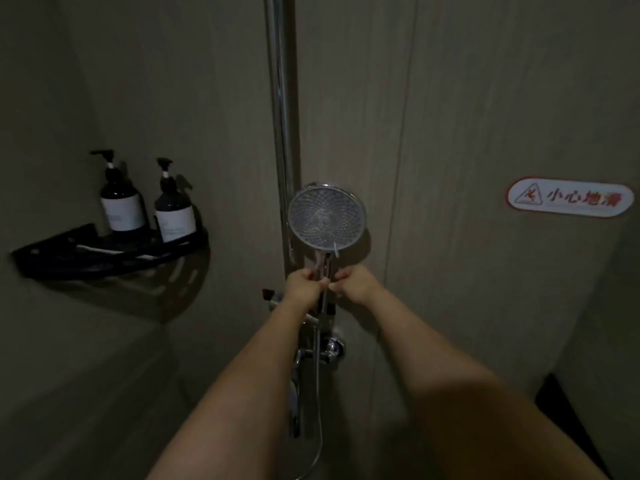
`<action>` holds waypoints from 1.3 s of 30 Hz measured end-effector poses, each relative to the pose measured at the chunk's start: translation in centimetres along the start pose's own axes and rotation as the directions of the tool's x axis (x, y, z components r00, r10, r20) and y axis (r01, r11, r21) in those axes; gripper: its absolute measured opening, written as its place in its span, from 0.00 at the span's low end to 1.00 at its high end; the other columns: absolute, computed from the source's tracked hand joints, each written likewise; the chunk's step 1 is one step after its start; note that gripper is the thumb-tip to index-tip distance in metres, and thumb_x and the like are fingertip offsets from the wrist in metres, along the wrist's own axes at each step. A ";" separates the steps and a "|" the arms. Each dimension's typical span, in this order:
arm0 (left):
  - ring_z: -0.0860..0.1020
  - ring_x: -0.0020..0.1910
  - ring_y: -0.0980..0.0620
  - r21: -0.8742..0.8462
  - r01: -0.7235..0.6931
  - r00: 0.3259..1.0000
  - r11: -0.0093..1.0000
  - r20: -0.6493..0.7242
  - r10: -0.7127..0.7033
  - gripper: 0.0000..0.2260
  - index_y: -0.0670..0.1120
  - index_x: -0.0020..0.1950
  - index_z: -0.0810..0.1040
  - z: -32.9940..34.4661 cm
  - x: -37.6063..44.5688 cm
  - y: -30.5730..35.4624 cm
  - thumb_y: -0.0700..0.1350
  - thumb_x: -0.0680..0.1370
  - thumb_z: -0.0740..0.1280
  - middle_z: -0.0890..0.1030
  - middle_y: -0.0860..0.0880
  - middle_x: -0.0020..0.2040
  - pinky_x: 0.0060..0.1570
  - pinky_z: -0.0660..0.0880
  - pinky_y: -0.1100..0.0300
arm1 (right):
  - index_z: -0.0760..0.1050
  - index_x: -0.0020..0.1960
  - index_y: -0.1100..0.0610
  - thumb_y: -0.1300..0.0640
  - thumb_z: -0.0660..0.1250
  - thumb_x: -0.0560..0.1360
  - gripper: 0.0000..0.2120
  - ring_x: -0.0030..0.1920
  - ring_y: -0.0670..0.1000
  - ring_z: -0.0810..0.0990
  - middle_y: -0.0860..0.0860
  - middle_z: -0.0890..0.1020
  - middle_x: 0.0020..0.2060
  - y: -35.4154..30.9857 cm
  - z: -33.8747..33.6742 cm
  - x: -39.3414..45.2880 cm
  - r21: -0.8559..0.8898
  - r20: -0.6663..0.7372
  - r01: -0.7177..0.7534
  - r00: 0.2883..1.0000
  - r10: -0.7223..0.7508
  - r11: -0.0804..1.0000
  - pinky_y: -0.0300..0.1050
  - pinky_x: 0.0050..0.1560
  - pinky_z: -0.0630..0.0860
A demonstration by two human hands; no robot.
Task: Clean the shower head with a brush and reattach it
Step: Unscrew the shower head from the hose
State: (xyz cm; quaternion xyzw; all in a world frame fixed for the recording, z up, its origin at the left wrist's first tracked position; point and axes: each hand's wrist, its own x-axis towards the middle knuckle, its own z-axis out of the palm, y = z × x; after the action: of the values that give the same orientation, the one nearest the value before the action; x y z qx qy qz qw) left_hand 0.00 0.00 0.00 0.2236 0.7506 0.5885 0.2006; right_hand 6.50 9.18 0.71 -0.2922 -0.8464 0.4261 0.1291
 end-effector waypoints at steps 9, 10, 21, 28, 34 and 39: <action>0.79 0.56 0.43 0.018 -0.036 0.999 0.999 0.002 0.036 0.12 0.38 0.57 0.77 0.4 0.5 0.8 0.35 0.74 0.67 0.81 0.39 0.54 0.60 0.75 0.49 | 0.75 0.55 0.73 0.72 0.62 0.73 0.12 0.33 0.45 0.73 0.52 0.75 0.32 1.2 0.8 0.0 0.162 0.056 0.011 0.998 -0.021 0.987 0.33 0.35 0.71; 0.79 0.55 0.43 -0.010 -0.051 0.999 0.999 -0.005 0.051 0.12 0.38 0.57 0.77 0.3 0.3 1.3 0.34 0.74 0.67 0.81 0.39 0.54 0.60 0.75 0.49 | 0.75 0.55 0.73 0.73 0.62 0.73 0.12 0.33 0.45 0.72 0.51 0.75 0.31 1.0 0.6 -0.1 0.189 0.042 0.023 0.999 -0.031 0.982 0.34 0.35 0.70; 0.75 0.48 0.49 -0.122 -0.319 0.947 0.940 -0.085 0.311 0.08 0.39 0.53 0.77 -2.8 -4.0 12.4 0.34 0.75 0.67 0.77 0.43 0.47 0.43 0.73 0.64 | 0.73 0.50 0.59 0.66 0.58 0.78 0.07 0.34 0.45 0.72 0.51 0.75 0.35 -4.9 -2.5 -3.9 0.411 0.012 0.170 0.981 -0.192 0.896 0.29 0.30 0.70; 0.74 0.42 0.48 -0.239 -0.384 0.914 0.892 -0.238 0.330 0.12 0.46 0.34 0.68 -9.2 -9.3 15.0 0.38 0.76 0.66 0.73 0.44 0.37 0.45 0.69 0.55 | 0.74 0.45 0.56 0.64 0.55 0.80 0.10 0.41 0.49 0.76 0.52 0.77 0.39 -11.5 -1.2 -7.3 0.555 0.158 0.189 0.932 -0.326 0.810 0.43 0.49 0.73; 0.77 0.40 0.50 -0.536 -0.339 0.938 0.773 -0.252 0.237 0.06 0.50 0.46 0.68 -15.0 -13.4 14.4 0.40 0.81 0.58 0.77 0.47 0.40 0.43 0.75 0.53 | 0.73 0.45 0.56 0.62 0.53 0.81 0.12 0.36 0.47 0.75 0.51 0.78 0.38 -16.0 2.1 -11.2 0.613 0.370 0.098 0.841 -0.394 0.784 0.36 0.35 0.69; 0.73 0.34 0.52 -0.593 -0.363 0.903 0.719 -0.414 0.114 0.09 0.50 0.43 0.67 -18.5 -15.1 12.4 0.40 0.81 0.57 0.72 0.47 0.37 0.37 0.73 0.56 | 0.67 0.40 0.55 0.61 0.51 0.82 0.13 0.31 0.45 0.67 0.50 0.71 0.33 -18.7 5.5 -13.7 0.377 0.390 0.248 0.831 -0.396 0.892 0.37 0.34 0.65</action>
State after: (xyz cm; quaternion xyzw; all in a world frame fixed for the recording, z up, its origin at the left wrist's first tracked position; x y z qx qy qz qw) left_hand 3.17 -20.69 16.86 0.1274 0.4827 0.8650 0.0513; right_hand 7.64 -11.33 12.75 -0.0108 -0.8121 0.5819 0.0414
